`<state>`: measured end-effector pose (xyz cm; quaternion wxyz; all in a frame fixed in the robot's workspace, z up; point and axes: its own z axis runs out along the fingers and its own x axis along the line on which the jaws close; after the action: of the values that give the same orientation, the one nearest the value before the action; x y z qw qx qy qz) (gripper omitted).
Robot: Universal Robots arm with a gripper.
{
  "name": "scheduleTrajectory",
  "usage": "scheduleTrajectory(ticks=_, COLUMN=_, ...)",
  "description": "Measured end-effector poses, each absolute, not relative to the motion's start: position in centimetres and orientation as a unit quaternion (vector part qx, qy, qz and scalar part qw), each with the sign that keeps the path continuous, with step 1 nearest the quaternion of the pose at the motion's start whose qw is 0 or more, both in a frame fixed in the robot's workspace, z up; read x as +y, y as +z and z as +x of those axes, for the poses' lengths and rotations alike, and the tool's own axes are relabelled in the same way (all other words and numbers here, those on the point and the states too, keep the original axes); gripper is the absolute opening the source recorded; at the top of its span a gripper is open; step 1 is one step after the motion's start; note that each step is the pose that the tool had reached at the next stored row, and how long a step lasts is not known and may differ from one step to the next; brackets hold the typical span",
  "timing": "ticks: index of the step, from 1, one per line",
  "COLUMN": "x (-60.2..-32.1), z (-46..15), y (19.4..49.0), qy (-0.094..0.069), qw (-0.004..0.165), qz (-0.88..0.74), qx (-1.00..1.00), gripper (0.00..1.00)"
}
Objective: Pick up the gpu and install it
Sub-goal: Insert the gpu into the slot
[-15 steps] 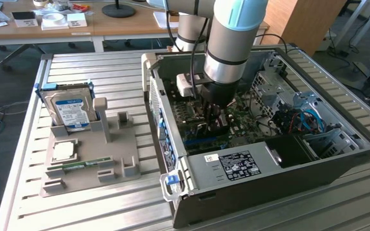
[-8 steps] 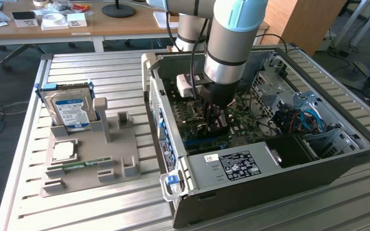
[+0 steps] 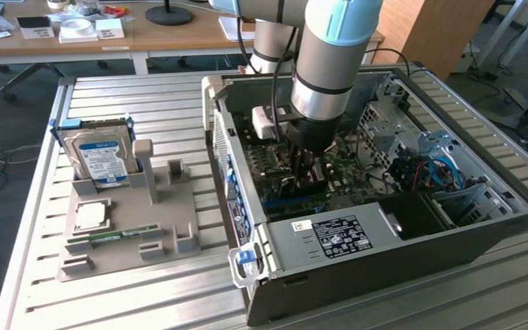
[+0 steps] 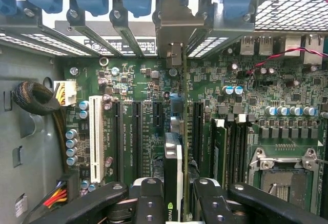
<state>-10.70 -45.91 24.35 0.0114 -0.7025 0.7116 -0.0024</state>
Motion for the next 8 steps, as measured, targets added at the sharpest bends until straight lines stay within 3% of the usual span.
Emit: scheduleTrajectory(ticks=8, x=-45.93, z=-10.55, y=24.73, qy=-0.002, qw=0.011, qz=-0.699, qx=0.715, gripper=0.27)
